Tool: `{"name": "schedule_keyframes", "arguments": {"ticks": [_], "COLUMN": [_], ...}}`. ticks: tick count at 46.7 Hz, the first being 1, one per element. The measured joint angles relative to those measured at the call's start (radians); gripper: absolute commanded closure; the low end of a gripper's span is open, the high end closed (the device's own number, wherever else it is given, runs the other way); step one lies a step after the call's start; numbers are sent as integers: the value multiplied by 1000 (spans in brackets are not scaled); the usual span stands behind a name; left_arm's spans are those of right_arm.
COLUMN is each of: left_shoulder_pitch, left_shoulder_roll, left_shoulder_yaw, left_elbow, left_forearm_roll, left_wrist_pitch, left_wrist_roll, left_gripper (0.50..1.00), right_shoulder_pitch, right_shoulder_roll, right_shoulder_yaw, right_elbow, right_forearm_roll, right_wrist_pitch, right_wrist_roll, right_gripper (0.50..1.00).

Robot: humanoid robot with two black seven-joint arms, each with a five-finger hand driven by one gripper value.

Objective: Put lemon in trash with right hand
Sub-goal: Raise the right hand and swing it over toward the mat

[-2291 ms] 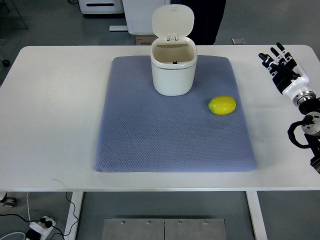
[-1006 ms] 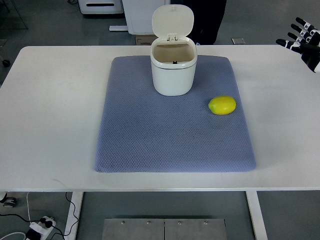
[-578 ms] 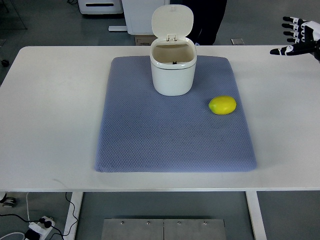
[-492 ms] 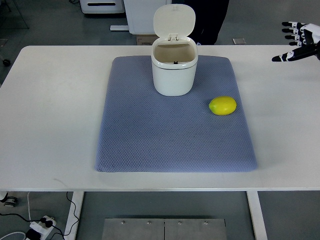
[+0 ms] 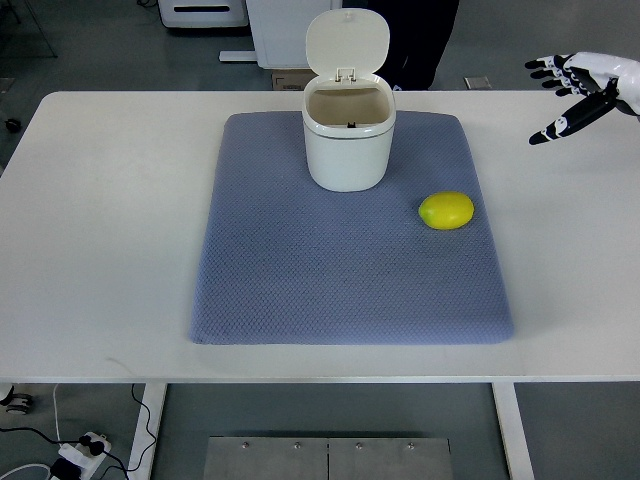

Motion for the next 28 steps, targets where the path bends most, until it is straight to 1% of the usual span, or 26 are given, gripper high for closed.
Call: {"name": "schedule_keyframes", "arguments": {"ticks": [11,16,28], "left_shoulder_pitch": [0,1,0], "left_shoulder_roll": [0,0,0], "left_shoulder_yaw": [0,0,0], "left_elbow": [0,0,0], "left_forearm_roll": [0,0,0], "left_wrist_pitch": [0,0,0], "left_wrist_roll": [0,0,0], "left_gripper": [500,500,500], "right_shoulder_pitch": [95,136,163], "right_shoulder_roll": [-1,-2,26], "right_shoulder_yaw": [-100,-166,-219], "right_elbow": [75,91,133], "right_forearm_roll": [34,37,35], "right_wrist_pitch": [0,0,-1], "right_wrist_roll": [7,8,7], "right_gripper": [500,500,500]}}
